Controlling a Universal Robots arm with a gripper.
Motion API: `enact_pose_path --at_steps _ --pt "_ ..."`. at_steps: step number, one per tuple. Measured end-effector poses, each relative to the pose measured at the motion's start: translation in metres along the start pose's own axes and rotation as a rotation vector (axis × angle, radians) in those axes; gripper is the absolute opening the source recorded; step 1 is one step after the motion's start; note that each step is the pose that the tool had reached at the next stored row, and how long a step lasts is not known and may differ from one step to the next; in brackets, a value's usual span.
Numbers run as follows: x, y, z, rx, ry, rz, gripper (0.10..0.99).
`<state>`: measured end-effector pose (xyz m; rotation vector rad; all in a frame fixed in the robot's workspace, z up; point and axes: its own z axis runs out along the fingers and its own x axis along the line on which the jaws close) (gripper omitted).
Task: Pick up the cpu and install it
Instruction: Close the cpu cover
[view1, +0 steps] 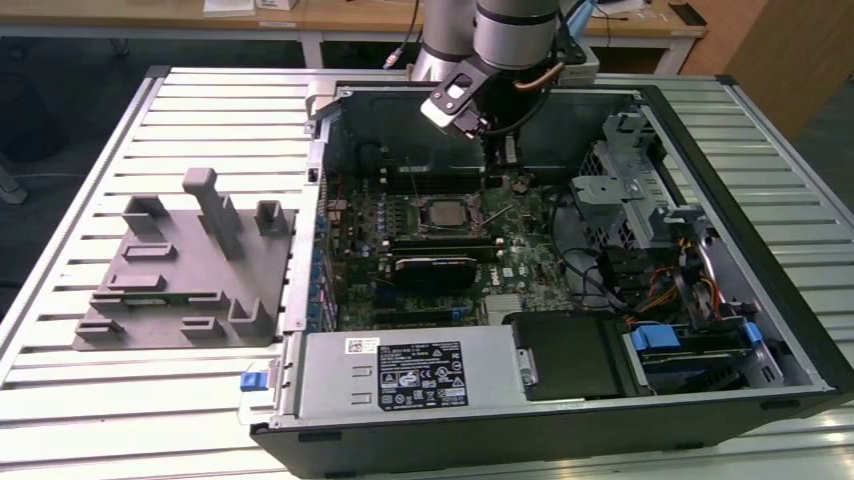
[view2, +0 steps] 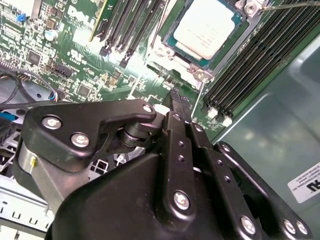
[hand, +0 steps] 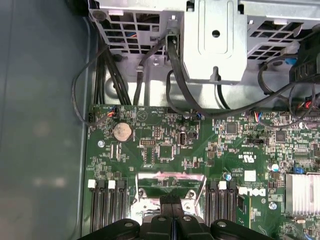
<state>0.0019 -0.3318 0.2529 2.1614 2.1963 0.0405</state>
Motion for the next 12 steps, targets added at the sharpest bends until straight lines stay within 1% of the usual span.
enact_pose_path --at_steps 4,8,12 --pt "0.0000 0.0009 -0.0002 0.000 -0.0001 0.000 0.106" --pt "-0.0001 0.0011 -0.0031 0.000 0.0000 0.000 0.106" --pt "-0.0001 0.0011 -0.0032 0.000 0.0000 0.000 0.106"
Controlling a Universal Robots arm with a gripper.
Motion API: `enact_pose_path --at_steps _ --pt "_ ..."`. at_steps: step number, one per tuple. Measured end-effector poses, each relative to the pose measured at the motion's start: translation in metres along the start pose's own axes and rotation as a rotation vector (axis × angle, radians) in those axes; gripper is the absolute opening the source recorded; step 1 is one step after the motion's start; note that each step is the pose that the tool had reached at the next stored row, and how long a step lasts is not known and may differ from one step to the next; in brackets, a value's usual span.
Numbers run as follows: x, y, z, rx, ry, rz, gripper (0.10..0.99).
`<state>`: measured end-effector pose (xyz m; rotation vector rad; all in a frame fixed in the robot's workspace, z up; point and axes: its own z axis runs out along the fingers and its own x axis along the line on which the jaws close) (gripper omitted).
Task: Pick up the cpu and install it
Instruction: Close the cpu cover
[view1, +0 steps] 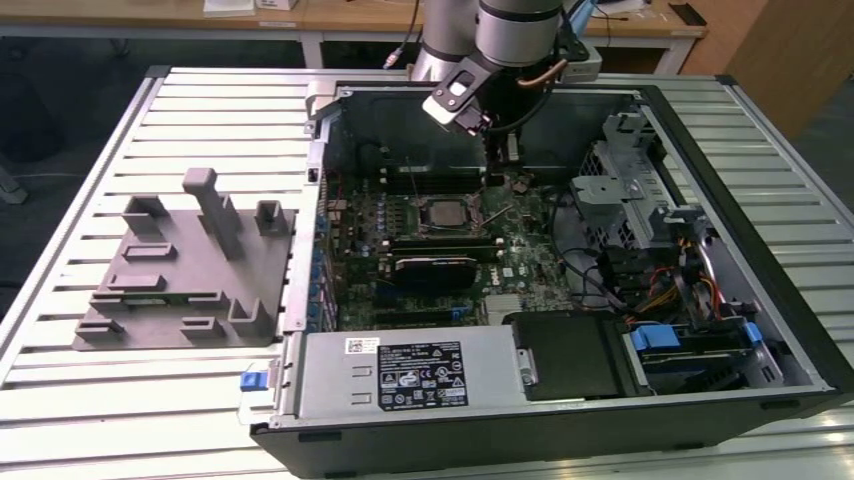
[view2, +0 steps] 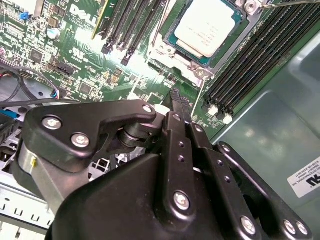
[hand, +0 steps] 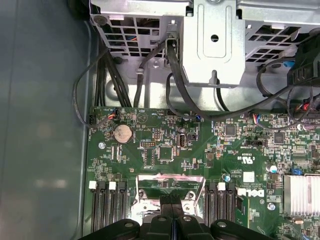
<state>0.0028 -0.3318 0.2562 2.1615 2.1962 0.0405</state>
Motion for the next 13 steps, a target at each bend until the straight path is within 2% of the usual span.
enact_pose_path --at_steps 13 --pt "-0.0002 0.0101 0.0006 0.000 0.0000 0.000 0.106"
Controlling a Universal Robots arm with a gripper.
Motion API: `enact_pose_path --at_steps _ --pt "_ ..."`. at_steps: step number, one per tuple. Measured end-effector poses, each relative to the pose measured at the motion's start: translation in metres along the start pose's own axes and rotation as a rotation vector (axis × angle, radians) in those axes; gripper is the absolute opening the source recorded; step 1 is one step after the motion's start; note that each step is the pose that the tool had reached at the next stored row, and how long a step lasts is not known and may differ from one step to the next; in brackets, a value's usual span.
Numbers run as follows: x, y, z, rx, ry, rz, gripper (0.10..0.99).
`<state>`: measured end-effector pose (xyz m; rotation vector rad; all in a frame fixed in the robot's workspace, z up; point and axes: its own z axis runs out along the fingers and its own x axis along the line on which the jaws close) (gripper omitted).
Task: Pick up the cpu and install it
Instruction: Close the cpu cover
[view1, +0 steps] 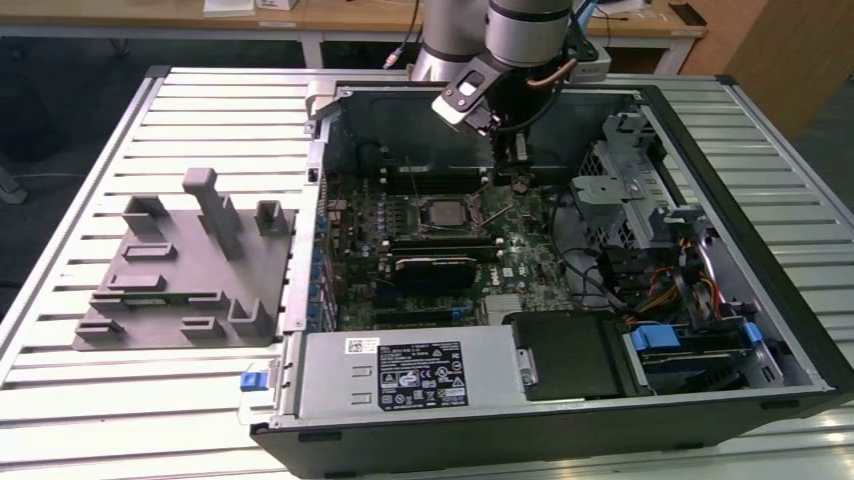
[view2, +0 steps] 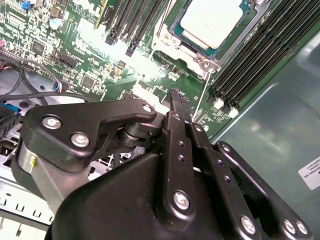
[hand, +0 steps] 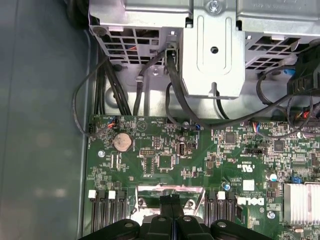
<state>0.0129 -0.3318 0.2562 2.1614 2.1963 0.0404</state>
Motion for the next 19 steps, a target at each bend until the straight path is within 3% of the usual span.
enact_pose_path --at_steps 19 --pt "-0.0003 0.0170 0.0011 0.000 0.0001 0.000 0.106"
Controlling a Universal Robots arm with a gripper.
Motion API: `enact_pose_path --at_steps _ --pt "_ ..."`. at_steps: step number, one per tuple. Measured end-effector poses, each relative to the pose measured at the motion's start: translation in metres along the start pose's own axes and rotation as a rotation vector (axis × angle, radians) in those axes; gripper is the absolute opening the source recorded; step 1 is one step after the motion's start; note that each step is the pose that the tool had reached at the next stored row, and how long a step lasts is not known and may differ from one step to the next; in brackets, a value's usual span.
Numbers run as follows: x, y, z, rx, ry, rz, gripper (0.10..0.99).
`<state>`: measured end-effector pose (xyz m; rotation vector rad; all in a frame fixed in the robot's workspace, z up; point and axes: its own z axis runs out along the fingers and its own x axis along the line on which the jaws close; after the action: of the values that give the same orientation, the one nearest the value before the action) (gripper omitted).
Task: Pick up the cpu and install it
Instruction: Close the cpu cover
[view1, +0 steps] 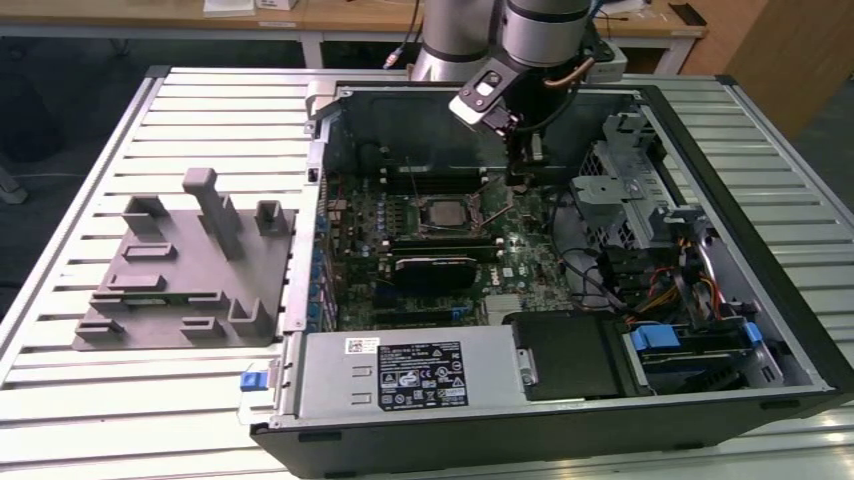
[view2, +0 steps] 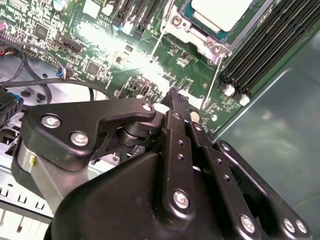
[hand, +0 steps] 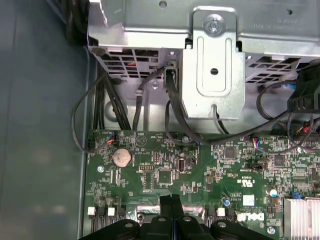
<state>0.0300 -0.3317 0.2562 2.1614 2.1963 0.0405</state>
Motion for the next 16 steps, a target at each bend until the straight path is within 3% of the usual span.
enact_pose_path --at_steps 13,16 --pt "-0.0002 0.0169 0.0012 0.000 0.0001 0.000 0.106" --pt "-0.0002 0.0179 0.0035 0.001 -0.0001 0.000 0.106"
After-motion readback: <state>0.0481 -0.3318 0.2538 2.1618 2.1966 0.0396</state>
